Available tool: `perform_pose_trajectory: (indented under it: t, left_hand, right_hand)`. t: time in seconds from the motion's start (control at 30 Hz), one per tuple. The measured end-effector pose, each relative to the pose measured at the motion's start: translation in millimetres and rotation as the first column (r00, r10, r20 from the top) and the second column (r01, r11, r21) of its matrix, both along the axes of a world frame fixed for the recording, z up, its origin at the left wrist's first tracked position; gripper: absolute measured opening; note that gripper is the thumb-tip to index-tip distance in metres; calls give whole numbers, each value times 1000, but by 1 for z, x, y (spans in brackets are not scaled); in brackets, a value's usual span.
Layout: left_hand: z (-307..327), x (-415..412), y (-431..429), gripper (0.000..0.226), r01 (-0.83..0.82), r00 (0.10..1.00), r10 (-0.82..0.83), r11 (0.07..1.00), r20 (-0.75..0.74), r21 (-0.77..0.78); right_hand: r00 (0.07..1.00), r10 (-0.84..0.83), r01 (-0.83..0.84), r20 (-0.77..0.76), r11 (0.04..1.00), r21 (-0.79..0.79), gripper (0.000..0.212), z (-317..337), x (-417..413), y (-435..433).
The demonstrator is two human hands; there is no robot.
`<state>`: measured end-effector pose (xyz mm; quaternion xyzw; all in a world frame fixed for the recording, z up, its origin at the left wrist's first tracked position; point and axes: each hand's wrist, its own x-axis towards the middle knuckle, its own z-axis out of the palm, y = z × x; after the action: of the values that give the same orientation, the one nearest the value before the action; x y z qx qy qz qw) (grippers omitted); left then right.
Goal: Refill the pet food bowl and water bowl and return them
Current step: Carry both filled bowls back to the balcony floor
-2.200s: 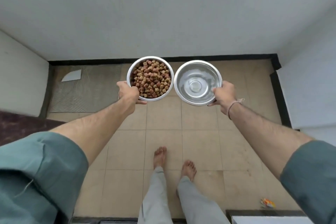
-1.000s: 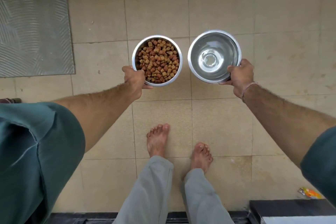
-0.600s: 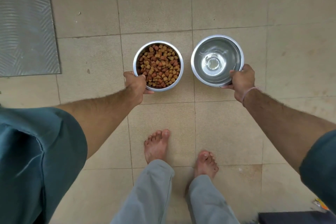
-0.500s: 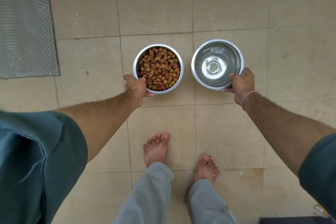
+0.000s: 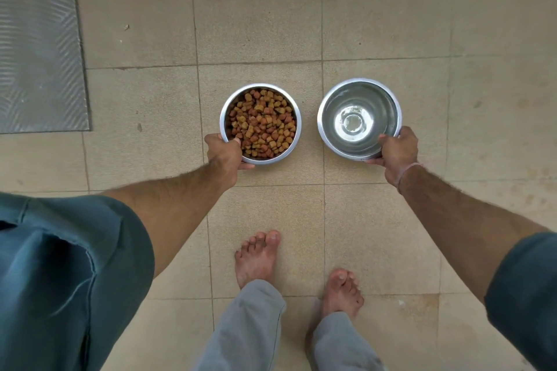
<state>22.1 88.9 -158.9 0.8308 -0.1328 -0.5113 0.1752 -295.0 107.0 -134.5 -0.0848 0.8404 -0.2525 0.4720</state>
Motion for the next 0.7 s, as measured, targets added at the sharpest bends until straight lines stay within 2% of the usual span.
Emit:
perform_pose_trajectory:
  t: [0.33,0.57,0.63,0.67,0.7]
  left_hand:
    - [-9,2,0,28,-18,1000,18,999,0,-37]
    - [2,-2,-12,30,51,997,-49,998,59,-46]
    - [13,-3,3,28,163,981,-164,986,107,21]
    - [14,-10,26,27,337,921,-347,938,175,85]
    - [9,-7,61,41,539,756,-584,812,295,225]
  right_hand:
    - [1000,-13,13,-9,1000,-4,15,-10,-2,6]
    - [1000,-28,28,12,1000,-3,13,-13,4,13]
    - [998,-43,42,54,999,19,23,-13,4,14]
    - [995,-55,53,82,998,37,28,-12,3,13]
    - [992,-58,53,109,997,55,34,-10,1,12]
